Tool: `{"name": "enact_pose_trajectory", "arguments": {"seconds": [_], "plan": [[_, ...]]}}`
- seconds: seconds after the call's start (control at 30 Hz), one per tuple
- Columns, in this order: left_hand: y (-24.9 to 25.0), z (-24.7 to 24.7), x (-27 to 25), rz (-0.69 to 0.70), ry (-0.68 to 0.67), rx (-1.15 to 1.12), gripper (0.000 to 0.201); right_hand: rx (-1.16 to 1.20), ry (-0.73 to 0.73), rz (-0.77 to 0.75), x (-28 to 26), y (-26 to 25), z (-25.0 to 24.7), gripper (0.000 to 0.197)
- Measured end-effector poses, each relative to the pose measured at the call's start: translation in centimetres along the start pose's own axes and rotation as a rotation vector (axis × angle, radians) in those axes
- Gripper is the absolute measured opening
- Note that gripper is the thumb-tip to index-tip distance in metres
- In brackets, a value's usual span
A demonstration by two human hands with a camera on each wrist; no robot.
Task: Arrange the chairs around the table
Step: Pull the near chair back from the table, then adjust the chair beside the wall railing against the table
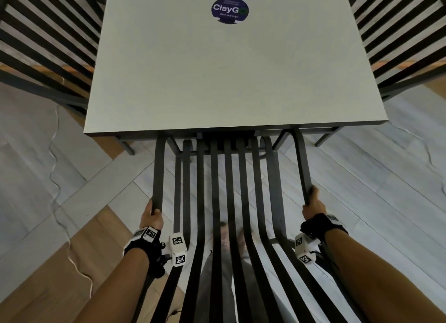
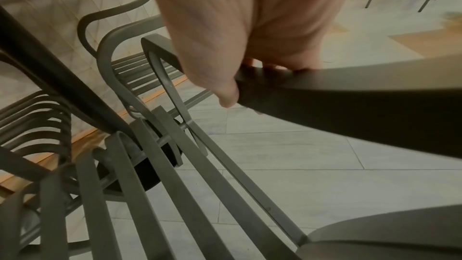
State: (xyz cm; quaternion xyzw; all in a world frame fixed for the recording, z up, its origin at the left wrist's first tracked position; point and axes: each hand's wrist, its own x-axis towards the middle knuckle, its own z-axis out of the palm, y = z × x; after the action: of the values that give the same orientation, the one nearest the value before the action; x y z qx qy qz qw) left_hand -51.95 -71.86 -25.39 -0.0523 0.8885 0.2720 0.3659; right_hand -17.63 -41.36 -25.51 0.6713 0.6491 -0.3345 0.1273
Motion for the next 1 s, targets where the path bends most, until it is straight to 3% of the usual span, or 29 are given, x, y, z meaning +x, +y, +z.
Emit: {"name": "enact_pose_trajectory", "arguments": {"seconds": [0.13, 0.3, 0.47, 0.6, 0.77, 1.0], "plan": [[0.5, -0.3, -1.1, -0.019, -0.096, 0.063, 0.053, -0.029, 0.011, 0.002, -0.5, -0.2, -0.5, 0.06], [2.4, -2.2, -5.7, -0.064, -0.233, 0.084, 0.081, -0.068, -0.023, -0.07, -2.3, -0.3, -3.2, 0.067], [7.6, -3.5, -15.8, 0.13, -0.3, -0.03, 0.056, -0.083, -0.006, -0.154, -4.0, 0.2, -8.5, 0.066], [11.6, -2.9, -24.9, 0.323, -0.43, -0.091, 0.037, 0.022, 0.024, -0.219, -5.8, 2.0, -13.4, 0.058], [16.1, 2.4, -33.4, 0.52, -0.477, -0.048, 0.027, 0.034, 0.061, -0.338, -7.1, 6.5, -21.4, 0.056], [18.9, 14.8, -43.1, 0.748, -0.342, 0.032, 0.013, -0.108, 0.063, -0.538, -7.5, 12.7, -34.1, 0.053]]}}
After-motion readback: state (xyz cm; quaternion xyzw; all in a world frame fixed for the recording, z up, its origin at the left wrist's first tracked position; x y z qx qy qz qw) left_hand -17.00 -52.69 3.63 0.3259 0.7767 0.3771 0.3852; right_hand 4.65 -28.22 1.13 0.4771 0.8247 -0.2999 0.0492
